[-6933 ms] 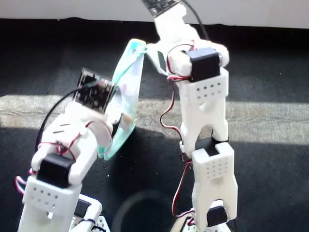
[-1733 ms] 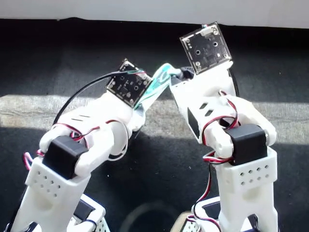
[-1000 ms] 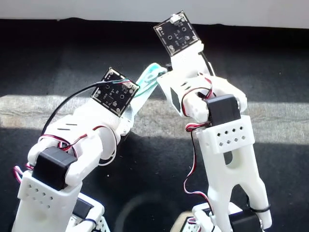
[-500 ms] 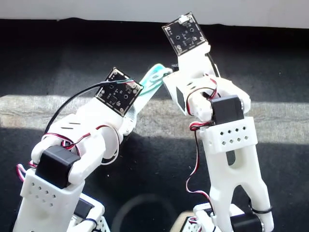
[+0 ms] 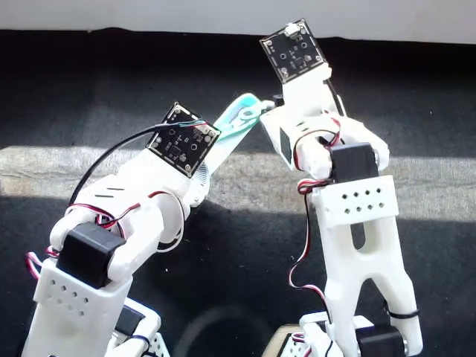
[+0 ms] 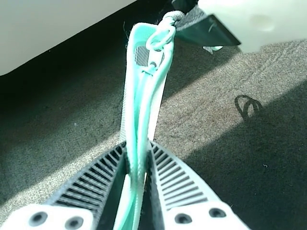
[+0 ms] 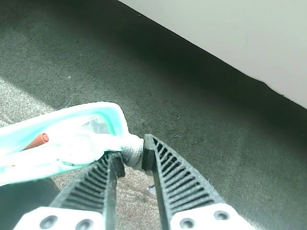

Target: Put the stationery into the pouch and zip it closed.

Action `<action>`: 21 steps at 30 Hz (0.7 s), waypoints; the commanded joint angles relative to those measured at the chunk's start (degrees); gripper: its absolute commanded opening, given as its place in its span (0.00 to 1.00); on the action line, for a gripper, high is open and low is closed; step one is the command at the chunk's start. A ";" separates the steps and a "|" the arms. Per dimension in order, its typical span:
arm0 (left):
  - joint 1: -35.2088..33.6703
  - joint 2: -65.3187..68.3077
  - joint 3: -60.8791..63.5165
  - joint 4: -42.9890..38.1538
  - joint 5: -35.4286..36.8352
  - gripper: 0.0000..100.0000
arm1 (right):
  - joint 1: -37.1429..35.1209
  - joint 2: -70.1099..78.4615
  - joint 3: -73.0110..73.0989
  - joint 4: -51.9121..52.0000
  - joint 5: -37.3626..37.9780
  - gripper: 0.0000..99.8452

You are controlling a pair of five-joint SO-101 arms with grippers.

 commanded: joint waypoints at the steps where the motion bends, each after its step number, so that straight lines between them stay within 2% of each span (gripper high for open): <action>1: -4.70 -3.56 0.13 2.46 -0.18 0.01 | 17.98 6.90 -0.22 -3.47 0.53 0.01; 10: -4.70 -3.56 0.13 2.46 -0.18 0.01 | 17.98 4.09 -1.10 -3.65 0.53 0.01; 17: -4.62 -3.56 0.13 2.46 -0.18 0.01 | 18.86 7.78 -3.91 -3.12 0.53 0.01; 21: -4.70 -3.56 0.13 2.46 0.09 0.01 | 16.22 6.02 -4.88 0.48 0.53 0.01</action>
